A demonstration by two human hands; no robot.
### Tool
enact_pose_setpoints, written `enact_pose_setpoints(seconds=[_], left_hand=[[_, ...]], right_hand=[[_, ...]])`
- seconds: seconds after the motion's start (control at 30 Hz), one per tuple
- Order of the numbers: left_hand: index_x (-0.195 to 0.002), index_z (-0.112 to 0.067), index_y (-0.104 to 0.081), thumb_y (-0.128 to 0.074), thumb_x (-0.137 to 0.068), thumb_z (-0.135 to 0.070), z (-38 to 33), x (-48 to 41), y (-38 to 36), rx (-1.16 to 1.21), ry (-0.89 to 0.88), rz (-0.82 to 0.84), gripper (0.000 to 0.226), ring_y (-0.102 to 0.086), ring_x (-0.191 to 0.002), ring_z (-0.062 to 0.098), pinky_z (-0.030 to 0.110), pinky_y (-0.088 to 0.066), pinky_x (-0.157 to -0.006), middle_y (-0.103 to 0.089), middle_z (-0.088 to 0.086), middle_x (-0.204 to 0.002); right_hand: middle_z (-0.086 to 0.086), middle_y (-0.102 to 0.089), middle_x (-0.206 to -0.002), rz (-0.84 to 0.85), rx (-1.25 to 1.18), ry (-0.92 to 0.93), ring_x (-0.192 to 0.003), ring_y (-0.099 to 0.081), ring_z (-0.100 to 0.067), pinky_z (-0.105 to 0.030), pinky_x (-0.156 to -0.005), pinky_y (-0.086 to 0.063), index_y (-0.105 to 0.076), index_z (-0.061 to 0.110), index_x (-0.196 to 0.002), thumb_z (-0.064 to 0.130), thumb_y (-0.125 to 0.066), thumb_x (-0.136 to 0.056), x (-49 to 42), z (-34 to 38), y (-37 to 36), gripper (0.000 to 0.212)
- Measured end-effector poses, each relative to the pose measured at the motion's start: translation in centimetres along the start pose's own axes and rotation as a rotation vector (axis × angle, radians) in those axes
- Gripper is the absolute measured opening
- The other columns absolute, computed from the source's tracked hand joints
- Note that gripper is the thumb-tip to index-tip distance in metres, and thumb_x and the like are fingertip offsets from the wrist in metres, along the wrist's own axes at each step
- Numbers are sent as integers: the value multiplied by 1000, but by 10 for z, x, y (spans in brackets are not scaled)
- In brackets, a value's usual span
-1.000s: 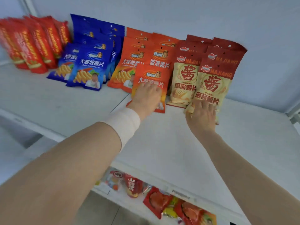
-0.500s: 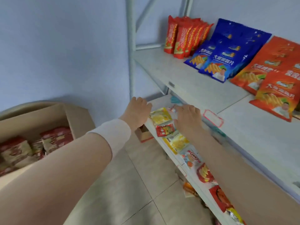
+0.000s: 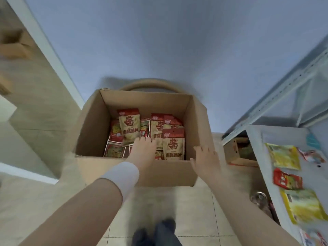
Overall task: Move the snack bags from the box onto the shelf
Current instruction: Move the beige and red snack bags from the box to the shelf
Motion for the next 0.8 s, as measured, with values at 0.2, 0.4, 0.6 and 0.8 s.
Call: enact_pose_setpoints(seconds=[0.2, 0.4, 0.6, 0.8], left_hand=[[-121, -12, -49, -45, -93, -21, 68, -60, -58, 83, 109, 145, 30, -51, -115, 27, 37, -40, -96, -56, 9, -123], [-135, -12, -37, -52, -92, -35, 110, -124, -124, 336, 313, 327, 50, -45, -125, 28, 38, -40, -97, -44, 11, -139], [-137, -13, -36, -63, -86, -34, 154, -194, -204, 840, 627, 380, 62, -50, -121, 29, 43, -45, -100, -50, 11, -132], [-136, -12, -35, -73, -79, -23, 188, -264, -258, 1272, 968, 82, 69, -44, -128, 25, 33, -35, -105, -47, 9, -137]], right_hand=[[-9, -47, -131, 207, 9, -5, -121, -42, -28, -38, -98, -36, -40, 12, -132, 34, -45, -93, -89, 30, -63, 45], [-13, -43, -133, 514, -158, -205, -123, -42, -30, -43, -100, -38, -28, 10, -140, 36, -52, -90, -157, 30, -139, 62], [-18, -34, -142, 578, -470, -633, -131, -34, -35, -46, -104, -34, -17, 8, -145, 26, -71, -79, -199, 9, -210, 87], [-18, -23, -149, 484, -567, -836, -138, -25, -35, -50, -109, -26, 0, 15, -149, 20, -77, -73, -221, 9, -260, 109]])
Point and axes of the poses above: each hand's wrist, its own x-axis away from the middle knuckle, its own y-axis out of the back of the hand, z = x × y, the point moved 4 cm from there along -x, towards the middle knuckle
